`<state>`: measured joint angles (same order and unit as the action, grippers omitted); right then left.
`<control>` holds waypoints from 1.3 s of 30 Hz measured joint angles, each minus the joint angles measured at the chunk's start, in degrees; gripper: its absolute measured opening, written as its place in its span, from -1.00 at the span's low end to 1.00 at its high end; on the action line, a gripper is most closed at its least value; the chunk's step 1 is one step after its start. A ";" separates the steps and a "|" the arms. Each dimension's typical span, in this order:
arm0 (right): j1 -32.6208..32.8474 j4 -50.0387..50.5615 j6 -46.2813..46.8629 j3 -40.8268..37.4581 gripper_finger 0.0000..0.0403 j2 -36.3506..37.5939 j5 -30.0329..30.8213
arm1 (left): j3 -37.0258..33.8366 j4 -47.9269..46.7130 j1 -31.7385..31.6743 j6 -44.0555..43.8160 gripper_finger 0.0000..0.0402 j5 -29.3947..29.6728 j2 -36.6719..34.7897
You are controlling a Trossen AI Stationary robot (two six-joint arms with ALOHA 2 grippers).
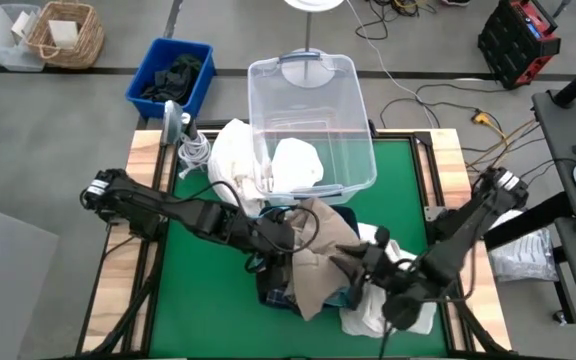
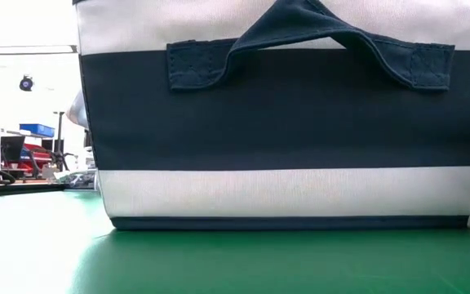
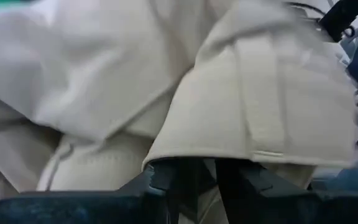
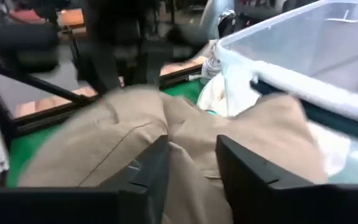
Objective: Sort clothes
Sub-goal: Put the brown shorts into the blue laundry organizer
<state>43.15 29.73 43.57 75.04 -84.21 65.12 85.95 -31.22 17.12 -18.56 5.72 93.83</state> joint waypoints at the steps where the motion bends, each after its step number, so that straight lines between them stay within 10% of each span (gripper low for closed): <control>1: -0.44 -3.62 -0.97 -2.12 -0.45 -0.66 0.56 | 0.61 -0.28 0.00 0.36 -0.62 0.01 -0.04; 6: -3.64 -24.06 -5.01 -11.61 -0.88 -4.26 -0.65 | 3.60 -1.79 -0.13 0.85 -0.62 0.00 -0.05; 14: -12.10 -46.61 -16.01 -18.90 -0.96 -7.79 -11.15 | 11.05 -12.37 -0.13 0.89 -0.62 -0.15 -0.05; 23: -16.50 -41.85 -12.27 -19.16 -0.96 -10.84 -14.97 | 16.01 -25.35 0.13 1.74 -0.62 -1.21 -0.12; 39: -13.66 -29.19 -12.80 -19.05 -0.96 -10.95 -23.12 | -8.46 -1.18 1.15 0.25 -0.62 0.94 -0.10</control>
<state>29.49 0.55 30.77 55.99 -95.16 42.00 77.49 -32.40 18.27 -18.31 6.66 93.73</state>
